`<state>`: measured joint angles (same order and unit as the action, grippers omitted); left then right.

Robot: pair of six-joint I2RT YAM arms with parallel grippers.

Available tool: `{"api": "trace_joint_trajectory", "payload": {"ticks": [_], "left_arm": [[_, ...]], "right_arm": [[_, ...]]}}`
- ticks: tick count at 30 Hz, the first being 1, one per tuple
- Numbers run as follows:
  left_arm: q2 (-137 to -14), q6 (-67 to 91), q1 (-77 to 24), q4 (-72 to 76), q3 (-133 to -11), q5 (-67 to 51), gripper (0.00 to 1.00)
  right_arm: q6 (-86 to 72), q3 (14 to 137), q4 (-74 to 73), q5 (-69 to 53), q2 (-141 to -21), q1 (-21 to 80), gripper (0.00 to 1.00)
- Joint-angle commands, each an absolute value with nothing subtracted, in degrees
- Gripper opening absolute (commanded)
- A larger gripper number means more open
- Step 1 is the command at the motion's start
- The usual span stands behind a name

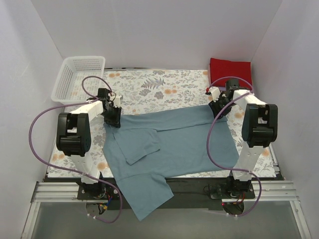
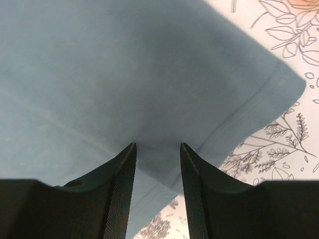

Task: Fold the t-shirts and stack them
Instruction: Fold the tshirt

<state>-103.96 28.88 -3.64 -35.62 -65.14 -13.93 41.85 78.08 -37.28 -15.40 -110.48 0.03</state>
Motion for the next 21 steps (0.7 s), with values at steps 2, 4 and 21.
{"api": "trace_joint_trajectory", "payload": {"ticks": [2,4,21], "left_arm": [[-112.0,27.2,-3.3,-29.9,-68.4,-8.7,0.17],[-117.2,26.7,-3.3,-29.3,-73.9,-8.5,0.16],[-105.5,18.4,-2.8,-40.3,-94.8,-35.0,0.48]], "right_arm": [[37.3,77.9,-30.0,-8.6,-114.6,-0.2,0.46],[36.4,78.7,-28.0,-7.0,-117.4,-0.1,0.46],[43.4,83.3,-43.1,-20.7,-98.3,-0.4,0.76]]}}
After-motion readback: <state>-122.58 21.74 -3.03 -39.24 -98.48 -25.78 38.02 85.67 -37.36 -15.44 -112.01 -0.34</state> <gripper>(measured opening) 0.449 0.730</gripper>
